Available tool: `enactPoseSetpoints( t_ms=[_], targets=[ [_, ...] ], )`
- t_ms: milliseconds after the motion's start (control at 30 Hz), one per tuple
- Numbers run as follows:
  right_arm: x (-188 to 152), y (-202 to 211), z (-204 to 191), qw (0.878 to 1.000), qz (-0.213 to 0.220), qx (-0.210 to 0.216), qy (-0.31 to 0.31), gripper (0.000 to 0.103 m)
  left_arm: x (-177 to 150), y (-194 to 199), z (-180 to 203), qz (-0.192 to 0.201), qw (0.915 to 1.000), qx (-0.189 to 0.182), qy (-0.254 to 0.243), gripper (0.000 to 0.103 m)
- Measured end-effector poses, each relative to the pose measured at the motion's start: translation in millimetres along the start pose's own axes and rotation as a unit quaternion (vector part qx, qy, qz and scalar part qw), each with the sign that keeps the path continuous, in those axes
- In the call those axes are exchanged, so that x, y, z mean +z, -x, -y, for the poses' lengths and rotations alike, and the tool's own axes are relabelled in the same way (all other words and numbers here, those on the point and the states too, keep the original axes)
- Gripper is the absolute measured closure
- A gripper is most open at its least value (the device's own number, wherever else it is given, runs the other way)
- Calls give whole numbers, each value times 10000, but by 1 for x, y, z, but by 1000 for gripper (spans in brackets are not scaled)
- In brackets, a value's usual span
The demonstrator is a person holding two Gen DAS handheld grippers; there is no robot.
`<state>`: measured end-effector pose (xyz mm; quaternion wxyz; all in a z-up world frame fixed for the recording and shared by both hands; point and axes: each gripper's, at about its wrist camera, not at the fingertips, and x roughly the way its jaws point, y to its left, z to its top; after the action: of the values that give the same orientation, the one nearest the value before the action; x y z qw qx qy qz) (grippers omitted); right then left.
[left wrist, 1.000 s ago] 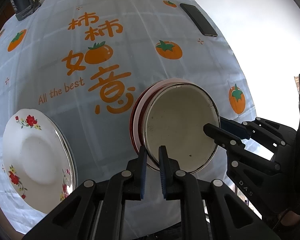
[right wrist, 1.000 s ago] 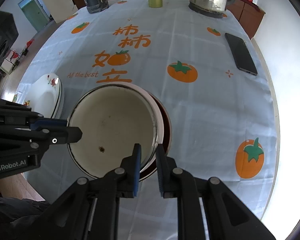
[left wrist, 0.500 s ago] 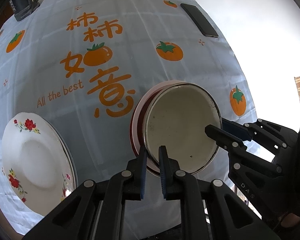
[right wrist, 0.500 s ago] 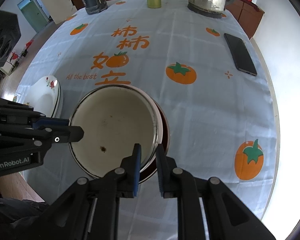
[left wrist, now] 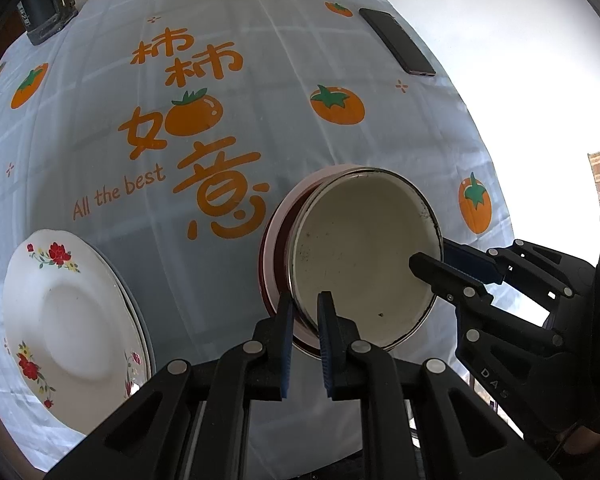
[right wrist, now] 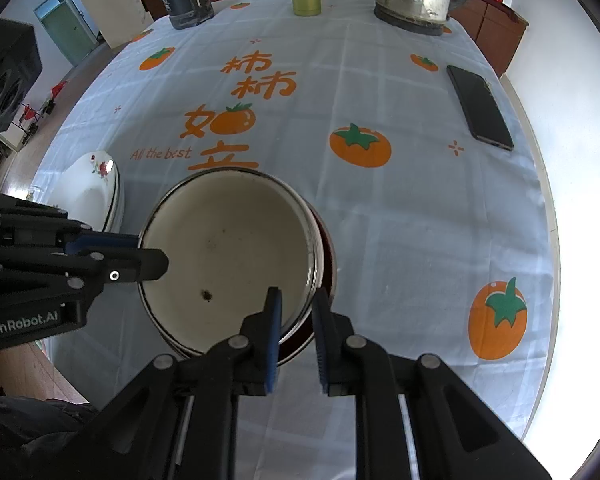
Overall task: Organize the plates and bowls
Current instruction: 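Lower the cream enamel bowl onto the pink bowl with both tools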
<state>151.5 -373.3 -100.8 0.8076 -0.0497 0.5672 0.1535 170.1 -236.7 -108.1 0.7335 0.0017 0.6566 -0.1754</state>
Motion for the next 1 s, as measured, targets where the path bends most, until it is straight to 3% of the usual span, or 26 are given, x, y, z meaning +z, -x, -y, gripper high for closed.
enactPoseSetpoints(
  t_ms=[600, 767, 867, 933, 1000],
  targets=[
    [-1, 1, 3, 10000, 43, -66, -57, 83, 0, 0, -2, 17, 10000, -47, 56, 89],
    [-2, 1, 6, 9999, 51, -95, -105, 74, 0, 2, -2, 65, 10000, -12, 36, 89],
    [-4, 1, 9, 9998, 57, -114, -143, 69, -1, 8, 0, 257, 9995, 167, -42, 82],
    [-5, 2, 12, 9997, 71, -124, -201, 66, -1, 11, -5, 321, 9994, 135, 47, 66],
    [-6, 3, 15, 9995, 98, -111, -272, 65, 0, 8, -8, 268, 9995, 155, 107, 61]
  ],
)
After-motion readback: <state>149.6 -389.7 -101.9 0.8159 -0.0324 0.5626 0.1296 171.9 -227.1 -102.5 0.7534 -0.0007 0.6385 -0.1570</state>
